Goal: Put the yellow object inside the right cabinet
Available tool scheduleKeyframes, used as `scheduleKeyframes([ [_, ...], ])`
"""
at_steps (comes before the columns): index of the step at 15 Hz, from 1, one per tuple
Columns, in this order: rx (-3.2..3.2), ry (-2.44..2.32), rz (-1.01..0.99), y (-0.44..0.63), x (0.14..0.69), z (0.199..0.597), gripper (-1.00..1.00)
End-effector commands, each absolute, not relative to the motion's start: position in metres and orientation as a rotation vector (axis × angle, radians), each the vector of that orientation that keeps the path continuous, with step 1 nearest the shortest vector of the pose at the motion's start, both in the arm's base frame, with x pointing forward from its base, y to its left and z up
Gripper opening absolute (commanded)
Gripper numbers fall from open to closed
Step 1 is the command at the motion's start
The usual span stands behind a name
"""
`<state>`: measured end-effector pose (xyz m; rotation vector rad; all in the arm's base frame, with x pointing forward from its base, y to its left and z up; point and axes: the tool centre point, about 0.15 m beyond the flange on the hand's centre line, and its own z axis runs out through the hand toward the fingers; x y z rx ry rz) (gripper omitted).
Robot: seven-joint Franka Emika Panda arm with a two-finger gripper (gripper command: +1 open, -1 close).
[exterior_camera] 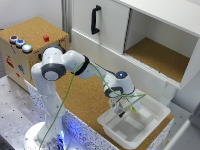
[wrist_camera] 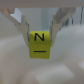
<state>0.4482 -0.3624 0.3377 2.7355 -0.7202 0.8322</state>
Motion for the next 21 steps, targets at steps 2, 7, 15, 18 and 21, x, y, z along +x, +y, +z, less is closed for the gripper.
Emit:
scheduleKeyframes([
  [2,2.748,-0.694,0.919,-0.342,0.496,0.436,-1.0],
  [7,2.864,-0.612,1.086,-0.341,0.555,0.498,-1.0],
  [15,3.215,-0.092,1.078,-0.319,0.606,0.518,-1.0],
  [18,3.219,-0.025,1.064,-0.332,0.616,0.514,-1.0],
  [21,3.171,0.029,1.055,-0.34,0.63,0.507,-1.0],
])
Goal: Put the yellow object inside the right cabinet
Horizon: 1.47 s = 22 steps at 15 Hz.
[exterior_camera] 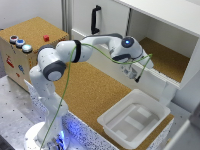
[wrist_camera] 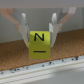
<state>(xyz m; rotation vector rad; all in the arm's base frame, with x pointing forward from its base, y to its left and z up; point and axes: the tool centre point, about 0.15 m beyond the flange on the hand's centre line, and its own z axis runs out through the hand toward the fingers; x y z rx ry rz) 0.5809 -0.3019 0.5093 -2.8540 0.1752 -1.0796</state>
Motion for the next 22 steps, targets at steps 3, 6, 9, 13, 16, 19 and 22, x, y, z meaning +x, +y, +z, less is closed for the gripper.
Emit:
scheduleKeyframes([
  [3,-2.829,-0.1,-0.984,-0.335,0.65,0.501,-1.0],
  [6,-2.876,-0.138,-1.029,-0.329,0.665,0.486,-1.0],
  [9,-2.899,-0.098,-1.06,-0.327,0.674,0.474,-1.0],
  [13,-2.908,0.05,-1.189,-0.322,0.691,0.467,-1.0],
  [16,-2.918,0.114,-1.222,-0.323,0.692,0.473,1.0],
  [19,-2.898,0.136,-1.286,-0.327,0.673,0.495,1.0],
  [22,-2.868,0.17,-1.267,-0.329,0.645,0.518,1.0],
])
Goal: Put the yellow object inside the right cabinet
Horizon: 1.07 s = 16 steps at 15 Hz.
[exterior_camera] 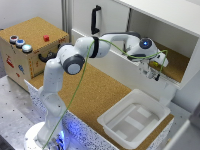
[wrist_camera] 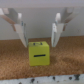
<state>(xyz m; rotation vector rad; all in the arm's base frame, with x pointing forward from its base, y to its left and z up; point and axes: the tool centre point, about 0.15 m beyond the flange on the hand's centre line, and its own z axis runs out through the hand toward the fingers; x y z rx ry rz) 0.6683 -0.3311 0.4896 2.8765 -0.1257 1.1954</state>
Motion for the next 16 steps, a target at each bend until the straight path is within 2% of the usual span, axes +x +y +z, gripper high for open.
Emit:
scheduleKeyframes([
  [1,2.889,-0.182,1.257,-0.33,0.638,0.522,1.0],
  [3,2.932,-0.206,1.203,-0.328,0.617,0.524,1.0],
  [8,2.974,-0.155,1.048,-0.288,0.568,0.498,1.0],
  [16,2.852,0.087,0.975,-0.189,0.502,0.471,1.0],
])
